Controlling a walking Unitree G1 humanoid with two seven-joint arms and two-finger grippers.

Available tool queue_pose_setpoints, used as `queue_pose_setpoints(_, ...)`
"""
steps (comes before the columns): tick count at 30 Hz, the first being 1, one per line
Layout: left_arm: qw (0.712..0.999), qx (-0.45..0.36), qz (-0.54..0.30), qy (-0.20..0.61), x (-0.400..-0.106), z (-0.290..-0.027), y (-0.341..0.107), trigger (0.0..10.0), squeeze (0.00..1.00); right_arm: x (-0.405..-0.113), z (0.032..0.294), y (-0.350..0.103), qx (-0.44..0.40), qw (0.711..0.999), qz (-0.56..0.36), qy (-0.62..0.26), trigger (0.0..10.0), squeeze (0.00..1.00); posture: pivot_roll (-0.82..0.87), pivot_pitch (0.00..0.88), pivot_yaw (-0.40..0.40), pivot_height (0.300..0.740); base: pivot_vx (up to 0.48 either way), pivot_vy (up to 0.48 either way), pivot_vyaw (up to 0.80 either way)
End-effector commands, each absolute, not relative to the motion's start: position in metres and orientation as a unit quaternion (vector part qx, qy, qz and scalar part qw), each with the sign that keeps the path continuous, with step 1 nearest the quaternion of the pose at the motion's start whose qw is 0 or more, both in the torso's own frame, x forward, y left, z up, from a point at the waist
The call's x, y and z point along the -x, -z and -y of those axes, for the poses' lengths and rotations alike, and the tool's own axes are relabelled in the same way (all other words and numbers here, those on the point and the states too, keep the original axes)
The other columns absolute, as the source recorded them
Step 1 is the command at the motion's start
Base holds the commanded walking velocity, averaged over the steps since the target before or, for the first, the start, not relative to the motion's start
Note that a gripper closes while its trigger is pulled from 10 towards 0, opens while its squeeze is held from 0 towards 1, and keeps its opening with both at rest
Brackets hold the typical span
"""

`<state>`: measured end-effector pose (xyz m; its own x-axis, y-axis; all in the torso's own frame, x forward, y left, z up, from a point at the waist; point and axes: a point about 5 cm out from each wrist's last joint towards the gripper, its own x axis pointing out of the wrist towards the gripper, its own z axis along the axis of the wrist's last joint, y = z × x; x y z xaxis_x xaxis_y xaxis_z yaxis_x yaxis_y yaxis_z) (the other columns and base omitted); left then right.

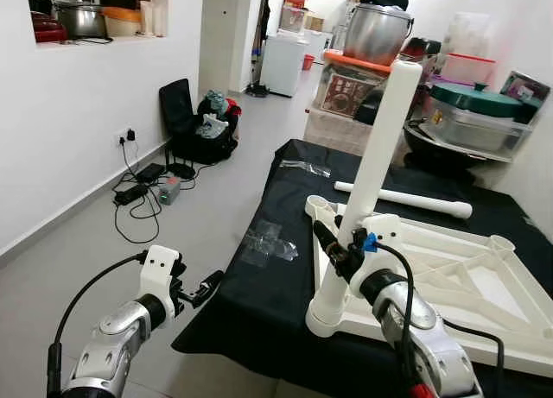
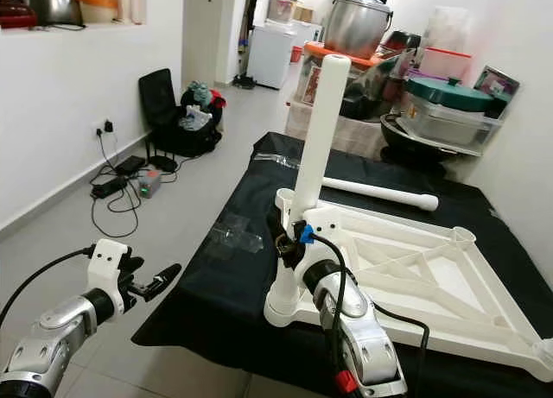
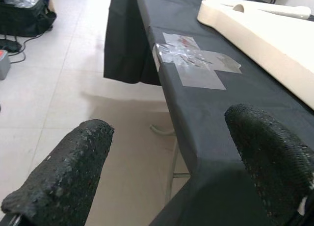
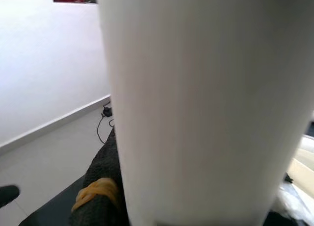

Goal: Building children table

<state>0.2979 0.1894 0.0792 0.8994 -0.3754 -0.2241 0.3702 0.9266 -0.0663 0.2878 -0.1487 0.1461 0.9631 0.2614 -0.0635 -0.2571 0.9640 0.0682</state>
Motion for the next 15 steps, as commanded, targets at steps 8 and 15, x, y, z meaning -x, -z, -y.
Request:
queue_pose_setpoints(8,0.972,0.007,-0.124,0.2,-0.296,-0.1854,-0.0749,10.0,0.0,-0.2774,0.168,-0.0803,-0.049,0.975,-0.208,-0.058,10.0,0.0,0.06,0.0,-0.149,0.74,0.0,0.0,0.0)
queue_pose_setpoints(15,0.972,0.006,-0.125,0.2,-0.2962,-0.1858,-0.0748,10.0,0.0,-0.2761,0.1661,-0.079,-0.046,0.975,-0.211,-0.057,10.0,0.0,0.06,0.0,-0.147,0.74,0.0,0.0,0.0)
